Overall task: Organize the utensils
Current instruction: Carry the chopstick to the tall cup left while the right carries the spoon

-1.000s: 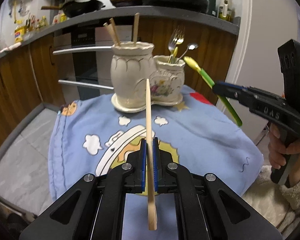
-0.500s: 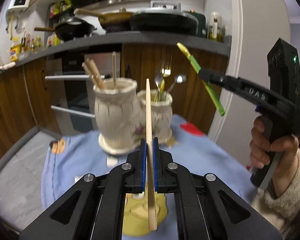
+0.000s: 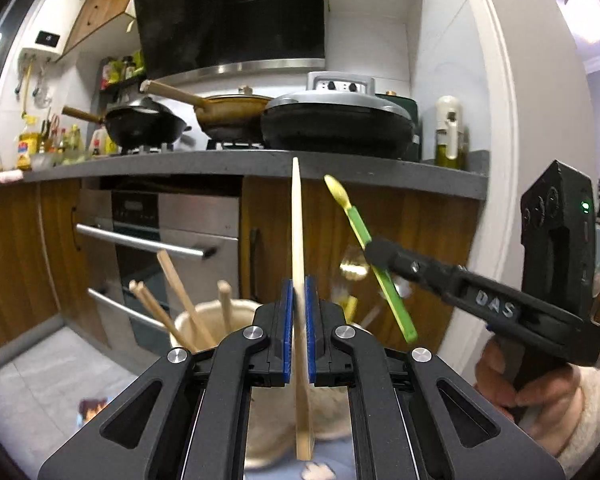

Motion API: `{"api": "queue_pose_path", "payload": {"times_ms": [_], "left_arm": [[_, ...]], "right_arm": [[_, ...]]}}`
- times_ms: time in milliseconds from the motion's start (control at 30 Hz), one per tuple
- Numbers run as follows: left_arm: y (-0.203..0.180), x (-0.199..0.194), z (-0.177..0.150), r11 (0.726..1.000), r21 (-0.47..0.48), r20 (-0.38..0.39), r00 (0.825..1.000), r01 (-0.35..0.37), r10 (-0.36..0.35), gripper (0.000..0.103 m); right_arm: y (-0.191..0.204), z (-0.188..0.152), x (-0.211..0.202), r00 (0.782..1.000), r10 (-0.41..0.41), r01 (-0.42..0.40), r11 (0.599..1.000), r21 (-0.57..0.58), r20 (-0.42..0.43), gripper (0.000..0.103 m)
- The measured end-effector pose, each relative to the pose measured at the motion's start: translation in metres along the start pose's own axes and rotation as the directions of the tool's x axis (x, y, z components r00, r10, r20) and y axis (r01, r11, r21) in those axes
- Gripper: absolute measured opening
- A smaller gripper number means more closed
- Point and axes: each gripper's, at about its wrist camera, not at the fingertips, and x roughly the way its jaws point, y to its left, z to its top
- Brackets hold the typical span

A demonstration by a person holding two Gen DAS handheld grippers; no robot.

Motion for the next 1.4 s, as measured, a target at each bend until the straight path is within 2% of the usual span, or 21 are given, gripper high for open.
{"api": "queue_pose_path", "payload": {"times_ms": [133,333,500,733,1000,1400], "left_arm": [[0.019,0.011,0.003,1.0,-0.016,0.033,0.999,-0.007,0.007,0.006],[0.048,0.025,0.001,0.988,-0.14,0.072,0.996,0.062,-0.053,0.006],[0.049,0.033,0.002,0.987,-0.148,0.088,0.995,0.066,-0.054,0.006],[0.047,0.042,0.011,0.982,-0.164,0.133,0.989,0.088,-0.067,0.006],[0.046,0.047,0.002,0.987,-0.147,0.125,0.991,0.063,-0.045,0.006],[0.038,0.016,-0.01,0.996,-0.081,0.052,0.998,0.042,-0.038,0.006]], "right_arm": [[-0.003,-0.004,0.014,1.0,0.003,-0.003,1.0,-0.018,-0.027,0.009],[-0.001,-0.01,0.037,0.999,0.005,-0.007,0.999,-0.048,-0.042,0.009],[0.006,-0.015,0.045,0.999,-0.027,0.024,0.996,-0.091,-0.028,0.009],[0.005,-0.019,0.049,0.999,-0.035,0.033,0.997,-0.076,-0.022,0.009],[0.006,-0.028,0.054,0.998,-0.059,0.056,0.995,-0.084,-0.026,0.009],[0.008,-0.035,0.043,0.994,-0.088,0.079,0.99,-0.118,-0.067,0.009]]}}
